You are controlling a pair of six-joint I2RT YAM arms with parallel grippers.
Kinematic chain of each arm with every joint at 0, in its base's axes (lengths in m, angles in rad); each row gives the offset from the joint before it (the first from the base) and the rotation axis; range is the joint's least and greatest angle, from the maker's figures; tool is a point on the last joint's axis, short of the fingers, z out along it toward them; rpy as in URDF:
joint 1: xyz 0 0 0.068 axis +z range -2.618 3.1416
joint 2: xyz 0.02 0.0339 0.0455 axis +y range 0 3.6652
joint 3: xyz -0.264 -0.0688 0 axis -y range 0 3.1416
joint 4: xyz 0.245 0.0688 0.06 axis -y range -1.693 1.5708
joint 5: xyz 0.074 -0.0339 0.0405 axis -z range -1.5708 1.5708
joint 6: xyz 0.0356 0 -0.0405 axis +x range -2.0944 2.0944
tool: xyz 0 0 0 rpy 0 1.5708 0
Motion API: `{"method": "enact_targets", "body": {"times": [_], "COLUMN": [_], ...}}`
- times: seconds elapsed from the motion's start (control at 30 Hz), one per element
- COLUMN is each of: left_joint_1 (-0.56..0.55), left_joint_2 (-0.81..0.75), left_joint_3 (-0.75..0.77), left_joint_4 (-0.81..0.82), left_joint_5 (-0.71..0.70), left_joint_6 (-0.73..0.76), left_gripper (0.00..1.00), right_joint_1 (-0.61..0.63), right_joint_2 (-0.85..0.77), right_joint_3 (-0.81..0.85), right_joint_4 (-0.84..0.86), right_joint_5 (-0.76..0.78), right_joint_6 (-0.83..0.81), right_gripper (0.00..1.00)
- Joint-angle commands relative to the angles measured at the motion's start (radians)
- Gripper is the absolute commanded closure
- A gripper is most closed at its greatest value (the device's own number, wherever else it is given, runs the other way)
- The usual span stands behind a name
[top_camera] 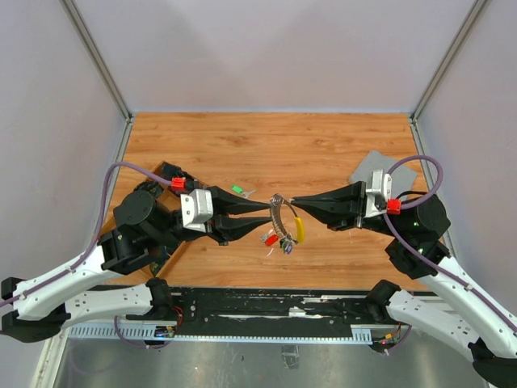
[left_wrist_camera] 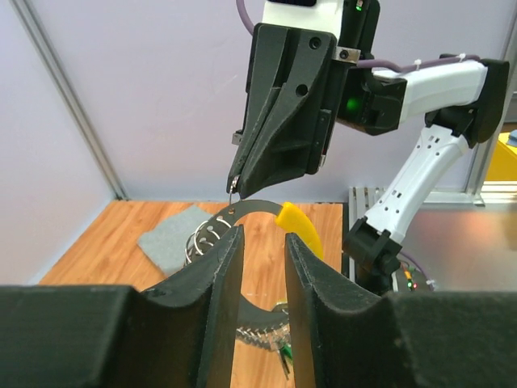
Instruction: Put the keys on the keyring
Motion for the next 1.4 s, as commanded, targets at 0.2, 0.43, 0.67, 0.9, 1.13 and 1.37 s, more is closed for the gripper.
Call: {"method": "enact_targets", "body": {"times": [0.2,0.43,0.67,0.9,1.13,1.37], "left_joint_1": [-0.008,-0.007,-0.007,-0.008,-0.007,-0.007], "left_joint_2": [0.025,0.059,0.074,0.093,0.104,0.094], "left_joint_3": [-0.004,-0.004,-0.005,-0.007,-0.001,-0.002], "left_joint_4": [0.088,0.115,0.120,0.128,0.141,0.143], "left_joint_5": [0.037,0.023,-0.002,-0.011,0.002,0.023], "left_joint_6": [-0.016,-0.002,0.014,0.015,0.016,0.020], "left_gripper": [0.69,0.70,0.71,0.72,0.73,0.74], "right_joint_1": [0.018,0.025,0.028,0.033,0.040,0.041], "right_joint_2": [0.003,0.014,0.010,0.017,0.021,0.021], "right_joint_3": [0.010,0.019,0.025,0.031,0.041,0.057], "right_joint_4": [0.186,0.177,0.144,0.126,0.043,-0.044], "right_joint_5": [-0.002,-0.035,-0.067,-0.096,-0.078,-0.027], "right_joint_6": [0.127,0.128,0.111,0.105,0.036,-0.034], "right_gripper": [1.00,1.00,1.00,1.00,1.00,1.00]}}
